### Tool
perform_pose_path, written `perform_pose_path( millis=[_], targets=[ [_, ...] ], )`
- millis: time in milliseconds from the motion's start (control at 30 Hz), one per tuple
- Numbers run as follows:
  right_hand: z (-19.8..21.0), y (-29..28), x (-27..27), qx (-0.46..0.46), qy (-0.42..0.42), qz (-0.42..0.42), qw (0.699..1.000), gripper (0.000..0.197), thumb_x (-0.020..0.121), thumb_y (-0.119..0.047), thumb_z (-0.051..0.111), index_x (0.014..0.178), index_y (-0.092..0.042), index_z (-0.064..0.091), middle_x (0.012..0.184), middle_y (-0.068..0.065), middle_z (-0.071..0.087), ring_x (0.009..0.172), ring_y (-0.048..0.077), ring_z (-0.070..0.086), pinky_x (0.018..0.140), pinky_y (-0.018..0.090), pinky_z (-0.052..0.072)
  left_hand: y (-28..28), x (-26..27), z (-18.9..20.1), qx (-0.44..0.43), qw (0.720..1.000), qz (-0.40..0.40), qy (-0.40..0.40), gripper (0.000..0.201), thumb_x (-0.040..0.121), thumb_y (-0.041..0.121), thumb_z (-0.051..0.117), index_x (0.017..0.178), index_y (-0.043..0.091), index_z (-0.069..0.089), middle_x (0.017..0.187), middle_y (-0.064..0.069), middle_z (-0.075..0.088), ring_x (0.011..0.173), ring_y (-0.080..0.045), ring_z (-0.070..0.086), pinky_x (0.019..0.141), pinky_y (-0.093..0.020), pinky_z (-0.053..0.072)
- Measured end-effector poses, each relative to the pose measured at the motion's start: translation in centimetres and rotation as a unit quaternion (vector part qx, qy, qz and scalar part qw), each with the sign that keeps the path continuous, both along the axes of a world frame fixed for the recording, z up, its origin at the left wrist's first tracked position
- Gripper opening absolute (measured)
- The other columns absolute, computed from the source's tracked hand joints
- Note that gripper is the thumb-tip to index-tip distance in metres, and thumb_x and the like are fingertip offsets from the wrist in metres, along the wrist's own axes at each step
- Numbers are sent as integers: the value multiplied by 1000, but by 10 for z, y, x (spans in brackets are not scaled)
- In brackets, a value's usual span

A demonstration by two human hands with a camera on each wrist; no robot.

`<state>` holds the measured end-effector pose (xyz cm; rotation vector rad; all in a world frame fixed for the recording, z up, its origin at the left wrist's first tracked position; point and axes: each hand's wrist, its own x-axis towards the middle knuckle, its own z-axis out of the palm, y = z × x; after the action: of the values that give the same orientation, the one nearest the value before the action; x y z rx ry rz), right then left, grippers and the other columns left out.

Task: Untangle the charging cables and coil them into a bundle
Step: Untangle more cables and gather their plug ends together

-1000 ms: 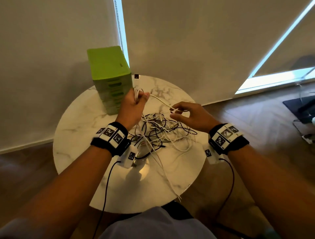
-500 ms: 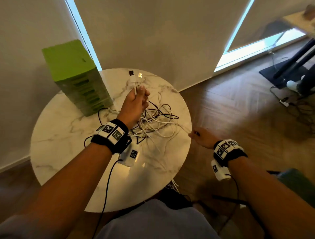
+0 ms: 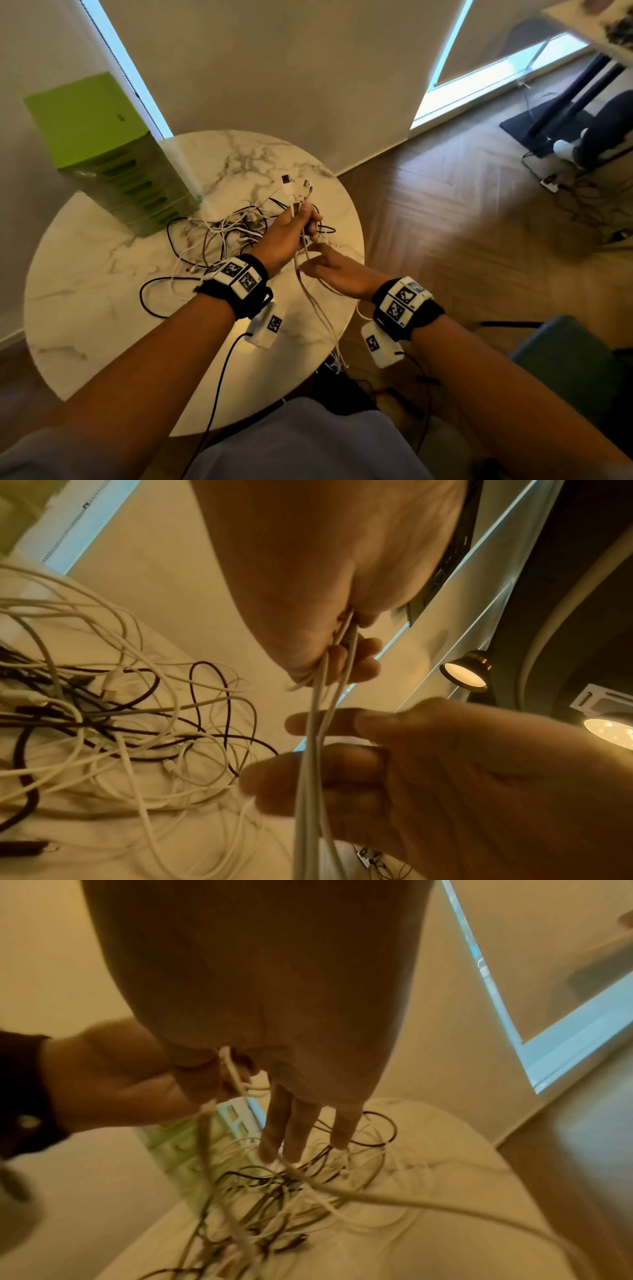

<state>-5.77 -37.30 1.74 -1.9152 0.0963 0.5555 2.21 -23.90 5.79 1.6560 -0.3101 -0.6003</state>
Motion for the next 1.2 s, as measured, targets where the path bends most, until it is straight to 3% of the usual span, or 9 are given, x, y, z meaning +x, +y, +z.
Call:
perform_pose_path(
  millis=[200, 333, 500, 533, 600, 667, 833, 933, 1200],
  targets=[
    [11, -15, 4, -7, -107, -126, 986, 22, 107, -35, 40, 108, -15, 50, 75, 3, 56, 65, 16, 58, 70, 42, 59, -3, 16, 8, -50, 996, 69, 25, 45, 109, 41, 31, 96, 9, 60, 70, 1, 54, 56, -5, 54, 54, -21, 42],
    [3, -47, 10, 16, -14, -167, 986, 27, 108, -32, 37, 104, -14, 57, 82, 9, 72, 80, 25, 70, 77, 41, 56, 0, 21, 10, -72, 994, 81, 19, 44, 109, 41, 32, 91, 12, 60, 69, 3, 50, 60, -9, 52, 57, -22, 42],
    [-15, -94, 0, -241, 138, 6, 961, 23, 103, -29, 47, 104, -16, 65, 105, 4, 69, 119, 33, 61, 108, 46, 44, 11, 28, 12, -131, 986, 82, 68, 41, 109, 37, 35, 87, 12, 59, 61, 7, 48, 67, -13, 56, 67, -25, 47],
    [-15, -97, 1, -299, 156, 40, 941, 33, 98, -35, 56, 121, -12, 61, 126, 9, 62, 131, 34, 51, 113, 46, 38, 13, 28, 13, -144, 983, 79, 84, 40, 110, 36, 35, 87, 12, 58, 61, 6, 47, 69, -14, 58, 70, -25, 50],
    [-20, -98, 7, -374, 100, 69, 919, 109, 74, -69, 71, 156, -17, 22, 162, 8, 23, 151, 30, 20, 122, 49, 20, 16, 28, 15, -177, 975, 72, 113, 40, 110, 32, 34, 85, 11, 58, 59, 5, 47, 71, -15, 60, 79, -28, 52],
    [-5, -79, 20, -316, 3, 55, 947, 137, 58, -82, 72, 159, -28, -1, 168, 1, 0, 154, 23, 1, 124, 51, 8, 17, 27, 15, -201, 969, 63, 131, 41, 110, 30, 33, 85, 9, 58, 58, 5, 48, 72, -16, 60, 85, -31, 51],
    [51, -4, 38, -69, -104, 98, 987, 64, 92, -43, 68, 145, -18, 42, 136, -5, 57, 116, 2, 58, 102, 19, 46, 20, 26, 18, -155, 984, 53, 76, 43, 110, 33, 31, 89, 9, 59, 62, 2, 51, 72, -15, 60, 75, -24, 54],
    [53, 11, 45, -86, -187, 38, 978, 21, 102, -34, 56, 117, -20, 60, 104, -3, 72, 87, 8, 72, 87, 32, 57, 29, 30, 21, -101, 992, 72, 6, 45, 111, 34, 29, 94, 7, 60, 70, -1, 56, 68, -9, 62, 68, -20, 52],
    [25, -32, 59, -194, -123, 8, 973, 27, 106, -26, 39, 97, -8, 58, 83, 6, 74, 78, 17, 72, 84, 44, 55, 48, 39, 18, -64, 988, 141, -21, 41, 110, 39, 30, 99, 9, 57, 78, -5, 70, 77, -18, 73, 61, -26, 54]
  ],
)
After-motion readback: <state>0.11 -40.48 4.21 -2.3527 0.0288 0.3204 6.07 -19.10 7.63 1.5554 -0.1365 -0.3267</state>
